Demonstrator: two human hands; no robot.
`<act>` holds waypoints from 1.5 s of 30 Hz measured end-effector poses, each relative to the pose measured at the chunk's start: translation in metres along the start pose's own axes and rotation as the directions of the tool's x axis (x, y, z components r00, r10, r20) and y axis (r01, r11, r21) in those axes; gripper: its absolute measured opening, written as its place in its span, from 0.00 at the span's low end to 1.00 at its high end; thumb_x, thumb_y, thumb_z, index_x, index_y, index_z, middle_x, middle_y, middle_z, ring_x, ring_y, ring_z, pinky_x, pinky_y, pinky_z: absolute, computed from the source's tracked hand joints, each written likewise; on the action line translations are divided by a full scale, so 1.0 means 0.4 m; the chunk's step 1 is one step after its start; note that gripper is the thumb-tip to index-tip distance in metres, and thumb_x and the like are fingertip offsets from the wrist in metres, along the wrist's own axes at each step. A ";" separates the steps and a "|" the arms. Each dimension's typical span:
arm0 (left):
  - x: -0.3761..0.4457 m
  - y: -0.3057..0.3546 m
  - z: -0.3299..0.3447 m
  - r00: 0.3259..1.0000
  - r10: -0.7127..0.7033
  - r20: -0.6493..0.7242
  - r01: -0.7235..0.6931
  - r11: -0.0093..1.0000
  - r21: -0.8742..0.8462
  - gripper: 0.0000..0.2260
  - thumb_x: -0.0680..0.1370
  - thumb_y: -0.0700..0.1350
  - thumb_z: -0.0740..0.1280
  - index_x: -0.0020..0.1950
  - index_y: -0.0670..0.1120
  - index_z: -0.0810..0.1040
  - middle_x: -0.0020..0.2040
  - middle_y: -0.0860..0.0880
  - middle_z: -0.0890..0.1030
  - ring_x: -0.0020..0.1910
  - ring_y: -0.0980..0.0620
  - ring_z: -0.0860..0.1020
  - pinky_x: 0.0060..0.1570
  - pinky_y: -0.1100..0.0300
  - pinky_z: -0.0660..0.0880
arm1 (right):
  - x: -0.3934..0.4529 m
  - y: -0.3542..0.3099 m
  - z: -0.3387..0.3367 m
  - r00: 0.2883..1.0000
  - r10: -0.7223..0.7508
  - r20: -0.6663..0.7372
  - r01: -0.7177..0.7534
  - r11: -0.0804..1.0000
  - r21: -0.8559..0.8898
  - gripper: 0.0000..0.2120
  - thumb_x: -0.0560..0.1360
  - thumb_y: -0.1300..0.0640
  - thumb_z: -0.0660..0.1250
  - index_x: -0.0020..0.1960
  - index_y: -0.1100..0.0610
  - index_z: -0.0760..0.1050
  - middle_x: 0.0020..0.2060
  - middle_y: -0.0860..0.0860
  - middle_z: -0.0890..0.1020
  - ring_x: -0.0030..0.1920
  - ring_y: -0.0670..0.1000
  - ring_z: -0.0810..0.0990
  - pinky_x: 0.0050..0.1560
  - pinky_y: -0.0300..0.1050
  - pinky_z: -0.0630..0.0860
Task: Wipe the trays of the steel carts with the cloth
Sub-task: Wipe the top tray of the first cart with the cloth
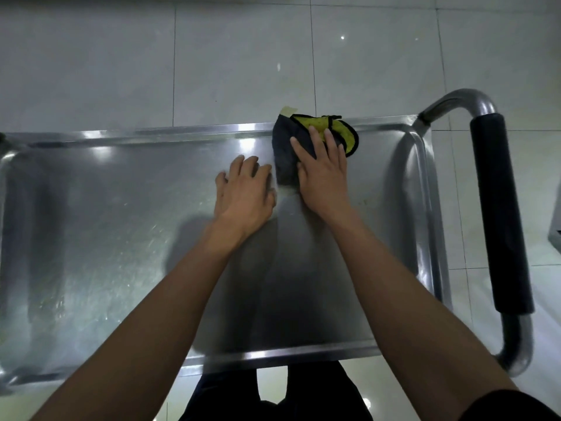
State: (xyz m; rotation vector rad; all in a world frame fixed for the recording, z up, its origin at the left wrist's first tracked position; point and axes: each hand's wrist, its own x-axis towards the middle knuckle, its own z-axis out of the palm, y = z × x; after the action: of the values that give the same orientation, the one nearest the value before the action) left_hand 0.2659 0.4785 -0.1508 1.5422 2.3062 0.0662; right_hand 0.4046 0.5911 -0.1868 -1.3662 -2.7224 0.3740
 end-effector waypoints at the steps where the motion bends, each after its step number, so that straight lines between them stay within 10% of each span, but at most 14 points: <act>1: 0.004 0.017 0.004 1.000 0.004 0.007 -0.005 1.000 0.010 0.21 0.79 0.54 0.64 0.71 0.50 0.70 0.73 0.46 0.67 0.75 0.43 0.61 0.68 0.39 0.63 | -0.003 0.031 -0.009 1.000 0.015 0.000 -0.015 1.000 0.004 0.25 0.83 0.53 0.57 0.79 0.45 0.61 0.80 0.52 0.56 0.80 0.58 0.50 0.78 0.61 0.50; 16: 0.019 0.057 0.018 0.995 -0.070 0.076 0.063 0.994 0.087 0.23 0.79 0.52 0.62 0.74 0.57 0.66 0.75 0.46 0.61 0.74 0.38 0.56 0.65 0.35 0.64 | -0.015 0.392 -0.089 0.956 0.293 0.000 -0.293 0.955 0.044 0.24 0.83 0.53 0.55 0.79 0.44 0.60 0.81 0.54 0.53 0.80 0.60 0.46 0.78 0.62 0.48; 26: -0.017 -0.027 0.025 0.997 -0.010 0.071 0.007 0.999 0.043 0.33 0.75 0.58 0.69 0.77 0.50 0.64 0.80 0.49 0.61 0.78 0.43 0.58 0.71 0.39 0.62 | -0.091 0.223 -0.050 0.970 0.244 -0.016 -0.244 0.969 0.036 0.25 0.81 0.53 0.57 0.78 0.42 0.61 0.80 0.54 0.56 0.79 0.61 0.49 0.76 0.64 0.53; 35: -0.106 -0.028 0.045 0.997 0.002 -0.079 0.003 0.998 0.061 0.18 0.75 0.53 0.69 0.63 0.49 0.75 0.65 0.45 0.72 0.67 0.43 0.68 0.61 0.44 0.68 | -0.181 -0.012 0.026 0.996 0.078 0.039 -0.078 0.997 -0.009 0.29 0.80 0.53 0.60 0.78 0.40 0.57 0.80 0.53 0.53 0.80 0.61 0.46 0.77 0.64 0.50; 45: -0.151 -0.035 0.062 0.998 0.056 0.010 -0.056 0.997 0.047 0.21 0.80 0.50 0.59 0.72 0.47 0.68 0.73 0.44 0.65 0.75 0.42 0.59 0.68 0.41 0.65 | -0.215 -0.086 0.033 0.997 0.038 0.064 -0.035 0.999 -0.038 0.28 0.80 0.54 0.59 0.79 0.41 0.59 0.80 0.53 0.55 0.80 0.61 0.48 0.77 0.62 0.51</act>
State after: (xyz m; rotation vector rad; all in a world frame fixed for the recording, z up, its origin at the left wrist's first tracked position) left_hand 0.2819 0.4144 -0.1606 1.6273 2.2737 0.0195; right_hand 0.4271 0.5003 -0.1874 -1.4396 -2.7730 0.3797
